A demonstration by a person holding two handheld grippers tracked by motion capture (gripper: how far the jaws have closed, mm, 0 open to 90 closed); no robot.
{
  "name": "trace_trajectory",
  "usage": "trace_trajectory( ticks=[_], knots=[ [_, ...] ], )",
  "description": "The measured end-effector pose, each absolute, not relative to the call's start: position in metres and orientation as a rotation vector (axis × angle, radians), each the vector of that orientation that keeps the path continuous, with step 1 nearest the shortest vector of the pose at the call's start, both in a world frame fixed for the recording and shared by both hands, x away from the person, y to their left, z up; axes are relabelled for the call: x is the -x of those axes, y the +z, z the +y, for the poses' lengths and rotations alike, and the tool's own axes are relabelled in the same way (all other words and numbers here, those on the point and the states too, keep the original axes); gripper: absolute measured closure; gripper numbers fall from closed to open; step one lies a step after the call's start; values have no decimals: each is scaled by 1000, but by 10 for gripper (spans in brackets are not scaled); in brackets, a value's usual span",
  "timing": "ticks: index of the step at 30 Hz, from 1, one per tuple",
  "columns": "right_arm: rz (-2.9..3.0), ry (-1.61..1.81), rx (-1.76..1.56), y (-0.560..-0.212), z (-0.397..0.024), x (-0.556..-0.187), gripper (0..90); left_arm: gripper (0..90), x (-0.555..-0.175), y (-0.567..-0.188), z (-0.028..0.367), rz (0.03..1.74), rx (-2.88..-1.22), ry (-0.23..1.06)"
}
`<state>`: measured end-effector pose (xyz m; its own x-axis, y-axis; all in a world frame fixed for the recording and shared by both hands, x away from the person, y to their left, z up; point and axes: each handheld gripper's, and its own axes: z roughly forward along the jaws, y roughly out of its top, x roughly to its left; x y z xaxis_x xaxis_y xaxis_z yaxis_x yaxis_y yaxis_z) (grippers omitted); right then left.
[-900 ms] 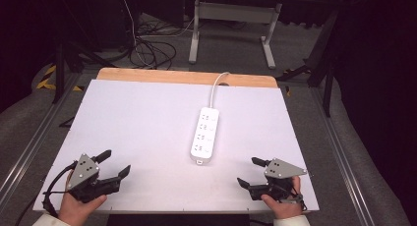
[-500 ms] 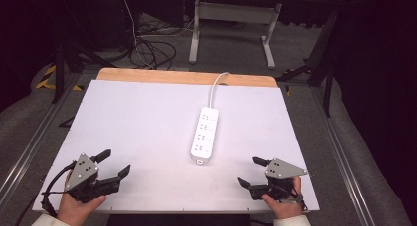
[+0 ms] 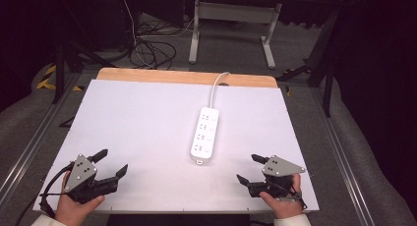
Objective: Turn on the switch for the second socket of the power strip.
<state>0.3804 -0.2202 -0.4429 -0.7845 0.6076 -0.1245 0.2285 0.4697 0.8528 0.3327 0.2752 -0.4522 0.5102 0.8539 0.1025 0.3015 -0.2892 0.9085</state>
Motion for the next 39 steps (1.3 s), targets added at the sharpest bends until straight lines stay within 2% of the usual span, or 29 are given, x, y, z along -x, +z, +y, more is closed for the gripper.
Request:
trace_trajectory(
  ticks=[24,39],
  knots=[
    [2312,1331,-730,-405,-209,-410,228,222,-332,-451,278,983,-1817,771],
    [2327,1264,-682,-381,-197,-432,265,222,-332,-452,278,985,-1819,769]
  ],
)
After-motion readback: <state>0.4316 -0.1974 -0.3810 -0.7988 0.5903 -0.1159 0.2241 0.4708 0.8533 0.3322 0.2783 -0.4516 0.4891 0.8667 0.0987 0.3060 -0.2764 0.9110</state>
